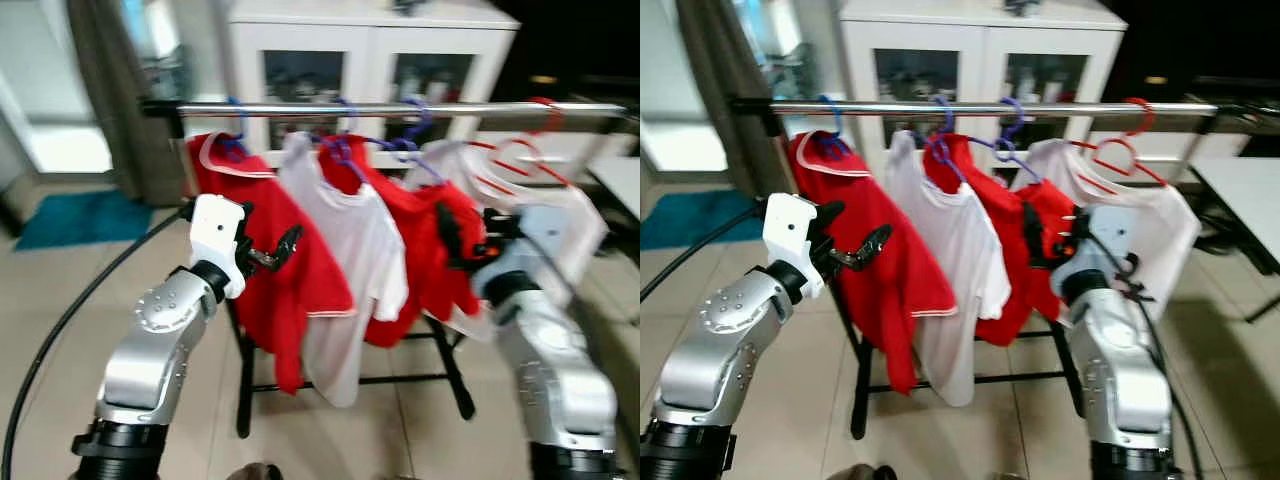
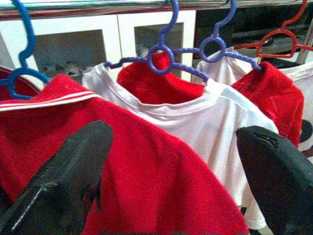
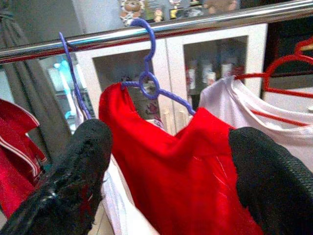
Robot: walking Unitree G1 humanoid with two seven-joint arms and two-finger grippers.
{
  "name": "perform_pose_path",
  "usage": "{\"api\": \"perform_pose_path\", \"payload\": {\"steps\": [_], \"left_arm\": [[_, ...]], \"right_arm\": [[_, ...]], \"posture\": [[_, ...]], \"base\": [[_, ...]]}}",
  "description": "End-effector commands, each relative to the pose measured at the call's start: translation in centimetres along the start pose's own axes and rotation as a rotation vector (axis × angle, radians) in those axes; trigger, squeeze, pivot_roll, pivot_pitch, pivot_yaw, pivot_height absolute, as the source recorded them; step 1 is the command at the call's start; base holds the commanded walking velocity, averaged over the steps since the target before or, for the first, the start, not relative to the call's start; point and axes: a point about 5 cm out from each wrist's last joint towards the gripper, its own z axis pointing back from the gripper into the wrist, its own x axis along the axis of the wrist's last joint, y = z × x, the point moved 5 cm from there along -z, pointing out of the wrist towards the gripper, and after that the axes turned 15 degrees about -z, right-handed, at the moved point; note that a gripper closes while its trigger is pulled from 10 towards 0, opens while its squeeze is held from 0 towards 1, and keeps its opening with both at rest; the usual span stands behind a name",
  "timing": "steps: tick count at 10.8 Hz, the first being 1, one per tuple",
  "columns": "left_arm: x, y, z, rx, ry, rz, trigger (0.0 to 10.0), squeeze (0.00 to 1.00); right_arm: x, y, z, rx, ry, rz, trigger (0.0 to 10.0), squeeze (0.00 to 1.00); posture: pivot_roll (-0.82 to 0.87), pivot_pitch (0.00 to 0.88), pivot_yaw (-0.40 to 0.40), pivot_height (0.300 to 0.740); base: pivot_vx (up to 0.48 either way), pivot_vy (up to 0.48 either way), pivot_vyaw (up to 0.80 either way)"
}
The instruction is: Hang hanger
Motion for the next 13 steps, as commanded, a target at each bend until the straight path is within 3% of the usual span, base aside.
{"api": "perform_pose_path", "payload": {"steps": [1,5,7,8,9,10,12,13], "left_arm": [[0.4,0.3,-0.2,0.016,-0.012,-0.008,10.0,0.00],[0.3,0.8,-0.4,0.029,-0.007,-0.028,10.0,0.00],[0.2,0.6,-0.5,0.013,-0.004,-0.035,10.0,0.00],[0.5,0.4,-0.7,-0.017,-0.019,-0.037,10.0,0.00],[0.6,0.2,-0.7,-0.037,-0.026,-0.031,10.0,0.00],[0.8,-0.4,-0.7,-0.102,-0.038,-0.048,10.0,0.00],[2.0,-1.4,-0.5,-0.203,-0.085,-0.025,10.0,0.00],[2.2,-2.3,0.0,-0.314,-0.102,-0.030,10.0,0.00]], "right_arm": [[0.2,0.2,0.0,-0.002,-0.014,0.011,10.0,1.00],[0.9,0.5,-0.9,-0.009,-0.037,0.026,10.0,1.00],[1.6,0.3,-1.1,-0.036,-0.070,0.050,10.0,1.00],[2.2,0.0,-1.1,-0.055,-0.099,0.047,10.0,0.45],[2.3,0.1,-1.2,-0.047,-0.097,0.064,10.0,0.16],[2.2,-0.1,-1.4,0.008,-0.039,0.114,10.0,0.00],[2.4,-0.9,-1.4,0.067,0.043,0.135,10.0,0.00],[2.6,-2.0,-1.4,0.055,0.096,0.183,10.0,0.00]], "posture": [[-0.15,0.000,0.013,0.740],[-0.13,0.000,0.006,0.740],[-0.13,0.000,0.005,0.740],[-0.13,0.000,0.003,0.740],[-0.13,0.000,0.004,0.740],[-0.13,0.000,0.000,0.740],[-0.13,0.000,-0.008,0.740],[-0.12,0.000,-0.014,0.740]], "base": [[0.364,0.000,0.54],[0.369,0.000,0.63],[0.368,0.000,0.00],[0.000,0.000,0.00],[0.000,0.000,0.00],[0.000,0.000,0.00],[0.000,0.000,0.00],[0.000,0.000,0.00]]}}
